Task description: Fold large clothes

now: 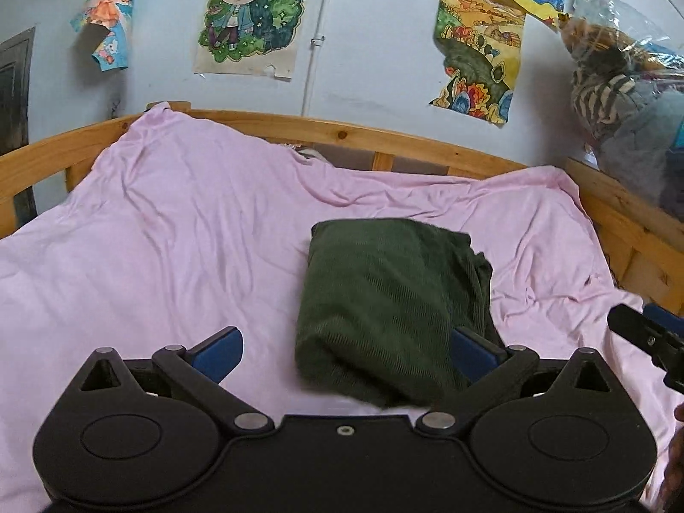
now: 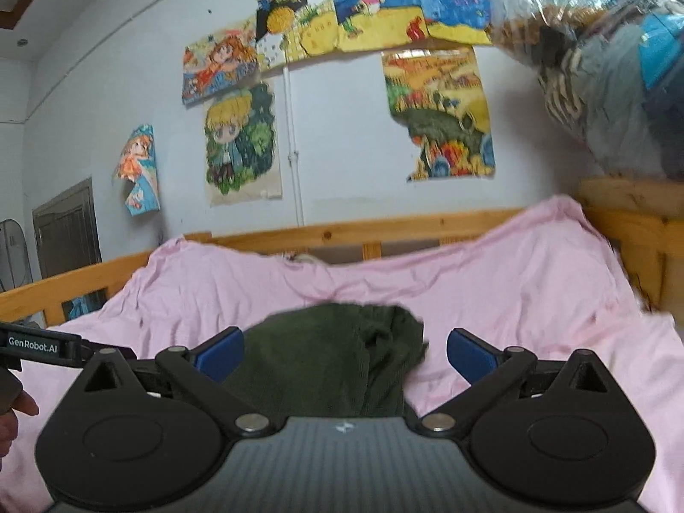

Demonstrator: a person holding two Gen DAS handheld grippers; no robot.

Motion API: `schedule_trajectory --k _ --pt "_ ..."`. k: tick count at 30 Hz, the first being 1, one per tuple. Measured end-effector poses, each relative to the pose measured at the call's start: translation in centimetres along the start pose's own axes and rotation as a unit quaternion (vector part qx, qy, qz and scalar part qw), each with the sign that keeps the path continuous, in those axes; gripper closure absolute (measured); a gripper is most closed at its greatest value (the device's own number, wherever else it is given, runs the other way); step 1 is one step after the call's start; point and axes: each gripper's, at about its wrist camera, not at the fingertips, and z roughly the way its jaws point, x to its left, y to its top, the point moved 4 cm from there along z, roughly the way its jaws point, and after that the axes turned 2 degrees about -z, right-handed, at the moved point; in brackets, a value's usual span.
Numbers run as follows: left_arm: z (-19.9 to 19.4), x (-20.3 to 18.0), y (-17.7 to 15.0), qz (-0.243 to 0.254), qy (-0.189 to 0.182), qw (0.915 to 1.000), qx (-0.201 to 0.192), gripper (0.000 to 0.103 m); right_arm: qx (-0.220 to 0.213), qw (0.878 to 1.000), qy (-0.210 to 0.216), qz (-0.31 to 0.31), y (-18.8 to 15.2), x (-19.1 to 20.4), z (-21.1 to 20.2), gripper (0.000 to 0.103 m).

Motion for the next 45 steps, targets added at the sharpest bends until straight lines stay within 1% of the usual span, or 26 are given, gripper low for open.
schedule_trajectory --k 4,8,11,16,20,23,26,30,45 --pt "-1.4 0.6 -1.8 0.007 0.008 0.9999 -0.003 0.001 0.002 1.0 -0.014 0.0 -1.2 0.7 -1.8 0.0" --pt "-2.5 0.8 -2.8 0.018 0.011 0.9996 -0.017 0.001 -0.02 0.999 -0.029 -0.008 -1.3 1.3 -3.2 0.0" --pt "-3.1 0.7 -3.1 0.019 0.016 0.9993 -0.028 0.001 -0.026 0.999 -0.039 -0.01 -1.9 1.9 -4.1 0.0" --pt "-3.4 0.6 -4.7 0.03 0.016 0.9988 -0.037 0.001 -0.004 0.999 -0.042 -0.009 -3.0 2.2 -3.9 0.0" --pt "-2.6 0.8 -6.5 0.037 0.026 0.9988 -0.017 0.001 0.014 0.999 -0.048 0.004 -3.5 1.7 -3.1 0.0" --pt "-2.1 1.5 -7.1 0.033 0.038 0.9987 -0.011 0.001 0.033 0.998 -0.054 0.006 -4.1 1.6 -2.3 0.0" --pt "-1.7 2.3 -7.3 0.023 0.049 0.9985 -0.007 0.001 0.048 0.998 -0.051 -0.002 -4.6 1.9 -1.8 0.0" --pt "-1.6 3.0 -7.3 0.013 0.059 0.9982 -0.005 0.001 0.056 0.997 -0.044 -0.02 -5.1 2.7 -1.5 0.0" --pt "-1.9 3.3 -7.3 0.007 0.065 0.9979 -0.004 0.001 0.057 0.997 -0.045 -0.023 -5.2 3.1 -1.3 0.0"
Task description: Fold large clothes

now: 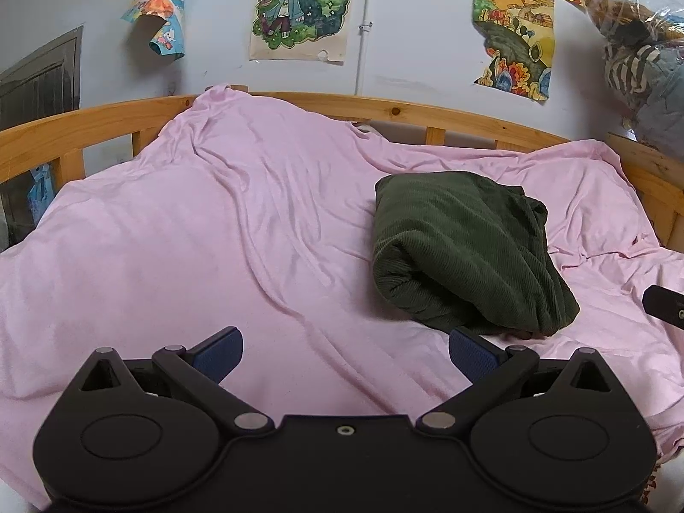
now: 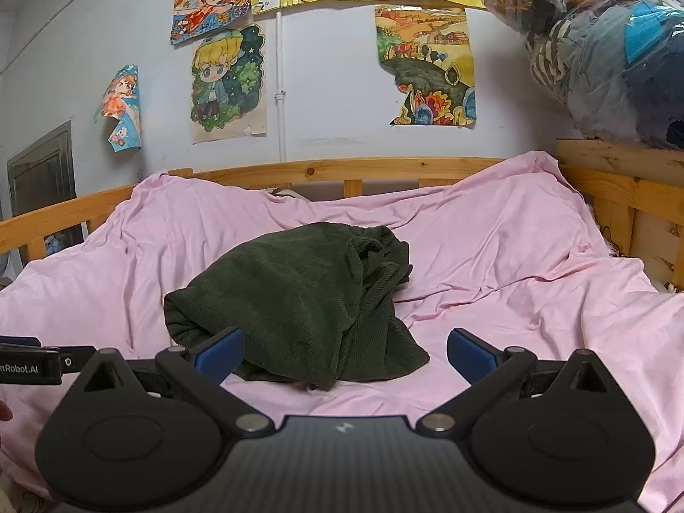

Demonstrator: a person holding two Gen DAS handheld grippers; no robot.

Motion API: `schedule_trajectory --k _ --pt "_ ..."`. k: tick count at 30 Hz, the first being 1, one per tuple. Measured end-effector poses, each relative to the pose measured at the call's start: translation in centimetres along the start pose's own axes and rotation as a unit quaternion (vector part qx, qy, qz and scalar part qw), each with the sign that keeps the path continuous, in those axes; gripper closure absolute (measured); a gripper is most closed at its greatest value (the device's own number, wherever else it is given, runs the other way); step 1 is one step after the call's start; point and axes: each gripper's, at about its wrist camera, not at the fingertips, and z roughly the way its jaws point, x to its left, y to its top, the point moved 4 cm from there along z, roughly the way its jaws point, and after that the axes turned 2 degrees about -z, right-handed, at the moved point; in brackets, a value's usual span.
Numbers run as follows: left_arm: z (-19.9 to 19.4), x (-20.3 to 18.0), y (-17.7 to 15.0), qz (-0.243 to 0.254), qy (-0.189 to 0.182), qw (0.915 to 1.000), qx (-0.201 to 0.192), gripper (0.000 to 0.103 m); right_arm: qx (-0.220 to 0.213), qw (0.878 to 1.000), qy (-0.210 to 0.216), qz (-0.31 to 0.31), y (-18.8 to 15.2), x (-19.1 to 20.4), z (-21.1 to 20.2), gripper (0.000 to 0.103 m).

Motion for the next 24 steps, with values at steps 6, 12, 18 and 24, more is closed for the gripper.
schedule_trajectory --k 6,12,18,24 --pt "-0.09 -0.15 -0.02 0.002 -0.002 1.0 0.0 0.001 0.001 1.0 0.0 0.0 -0.01 -0.06 0.06 0.0" --pt "-0.12 -0.16 -0.01 0.003 -0.004 1.0 0.0 0.001 0.001 1.0 0.001 0.0 -0.01 -0.19 0.05 0.0" --pt "-0.15 -0.24 -0.05 0.002 -0.004 1.0 0.0 0.001 0.001 1.0 0.001 0.0 0.01 -0.18 0.04 0.0" --pt "-0.27 -0.33 -0.03 0.002 -0.007 1.0 0.0 0.001 0.001 1.0 0.001 0.0 0.02 -0.19 0.04 0.0"
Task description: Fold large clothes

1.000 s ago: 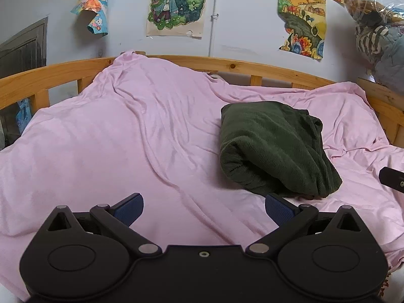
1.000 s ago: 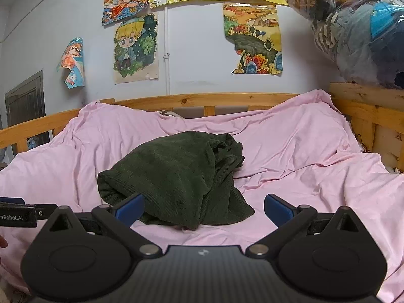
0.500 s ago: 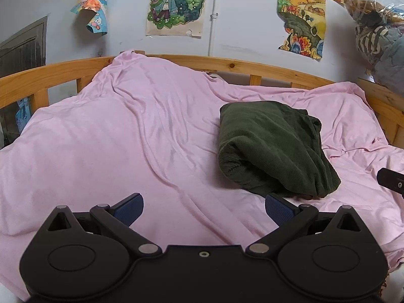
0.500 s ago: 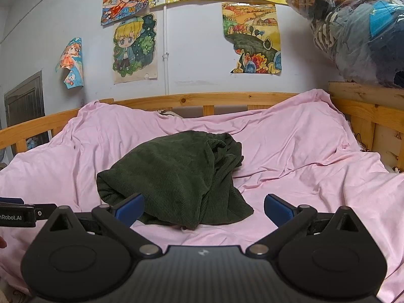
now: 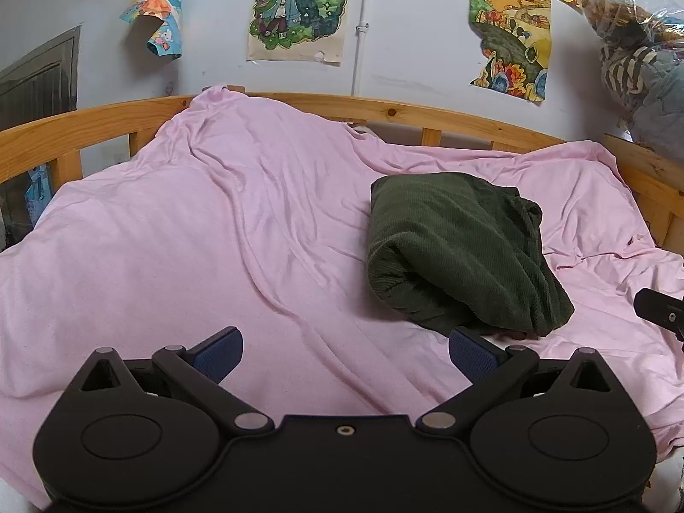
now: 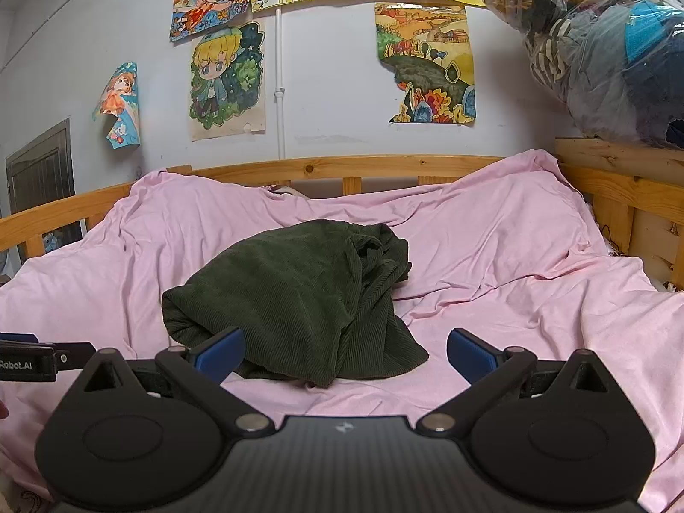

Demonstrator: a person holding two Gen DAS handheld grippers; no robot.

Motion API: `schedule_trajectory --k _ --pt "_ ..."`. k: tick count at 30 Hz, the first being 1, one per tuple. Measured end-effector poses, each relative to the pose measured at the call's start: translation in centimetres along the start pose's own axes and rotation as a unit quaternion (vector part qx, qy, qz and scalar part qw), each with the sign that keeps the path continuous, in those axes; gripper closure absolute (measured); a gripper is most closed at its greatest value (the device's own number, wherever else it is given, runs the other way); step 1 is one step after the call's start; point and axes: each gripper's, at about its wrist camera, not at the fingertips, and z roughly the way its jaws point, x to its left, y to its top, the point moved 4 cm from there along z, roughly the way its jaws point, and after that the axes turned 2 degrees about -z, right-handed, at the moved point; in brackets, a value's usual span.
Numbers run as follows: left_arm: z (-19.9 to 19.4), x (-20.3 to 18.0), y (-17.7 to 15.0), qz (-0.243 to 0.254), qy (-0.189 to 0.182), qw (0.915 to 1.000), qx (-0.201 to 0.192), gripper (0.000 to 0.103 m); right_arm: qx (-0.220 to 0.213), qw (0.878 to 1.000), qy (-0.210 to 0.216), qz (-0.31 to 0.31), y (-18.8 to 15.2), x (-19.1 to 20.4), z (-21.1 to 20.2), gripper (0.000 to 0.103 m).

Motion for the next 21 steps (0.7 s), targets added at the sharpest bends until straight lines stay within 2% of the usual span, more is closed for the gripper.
schedule_trajectory --k 21 --pt "-0.24 -0.29 0.03 0.002 -0.002 1.0 0.0 0.001 -0.001 1.0 0.001 0.0 0.02 -0.05 -0.06 0.0"
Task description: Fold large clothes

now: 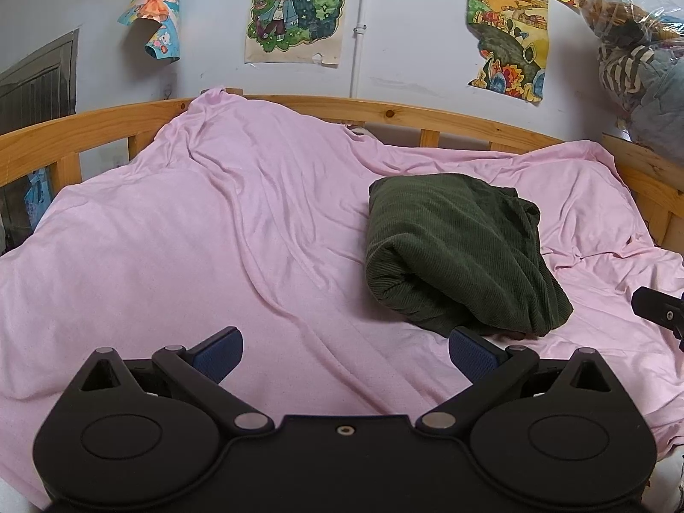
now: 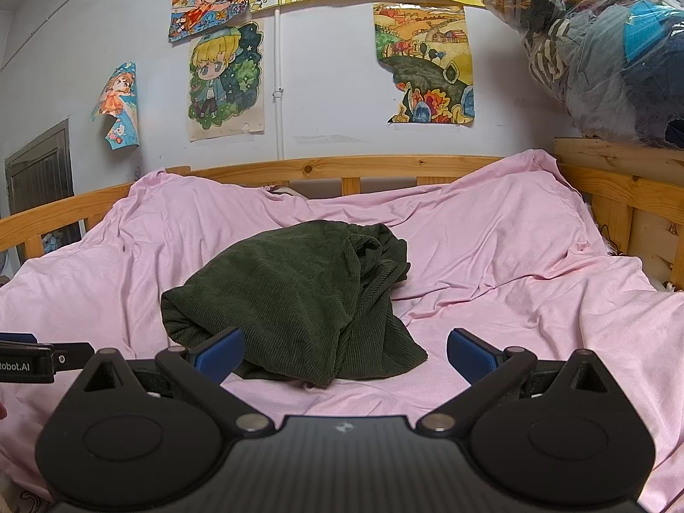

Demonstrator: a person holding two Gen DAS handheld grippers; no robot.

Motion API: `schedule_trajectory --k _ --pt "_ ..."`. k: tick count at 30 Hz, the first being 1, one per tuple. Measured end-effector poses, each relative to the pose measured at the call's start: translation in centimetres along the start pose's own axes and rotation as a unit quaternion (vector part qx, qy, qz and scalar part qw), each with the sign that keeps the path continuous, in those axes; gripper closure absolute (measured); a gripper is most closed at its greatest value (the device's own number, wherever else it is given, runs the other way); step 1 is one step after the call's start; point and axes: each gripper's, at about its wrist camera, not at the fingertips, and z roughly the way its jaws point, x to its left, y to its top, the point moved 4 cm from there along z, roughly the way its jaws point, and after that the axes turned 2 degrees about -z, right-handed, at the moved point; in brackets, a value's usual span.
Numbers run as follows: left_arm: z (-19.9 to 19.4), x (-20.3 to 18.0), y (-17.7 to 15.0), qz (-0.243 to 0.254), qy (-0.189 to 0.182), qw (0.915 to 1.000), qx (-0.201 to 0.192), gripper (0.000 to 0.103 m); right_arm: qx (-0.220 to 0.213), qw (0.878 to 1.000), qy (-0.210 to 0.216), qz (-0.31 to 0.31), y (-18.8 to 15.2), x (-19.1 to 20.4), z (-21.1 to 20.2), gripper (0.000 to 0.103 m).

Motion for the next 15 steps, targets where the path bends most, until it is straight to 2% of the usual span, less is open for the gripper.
schedule_trajectory --k 15 --pt "-0.04 -0.05 -0.03 0.0 -0.002 1.0 0.0 0.001 -0.004 1.0 -0.005 0.005 -0.12 -0.23 0.09 0.0"
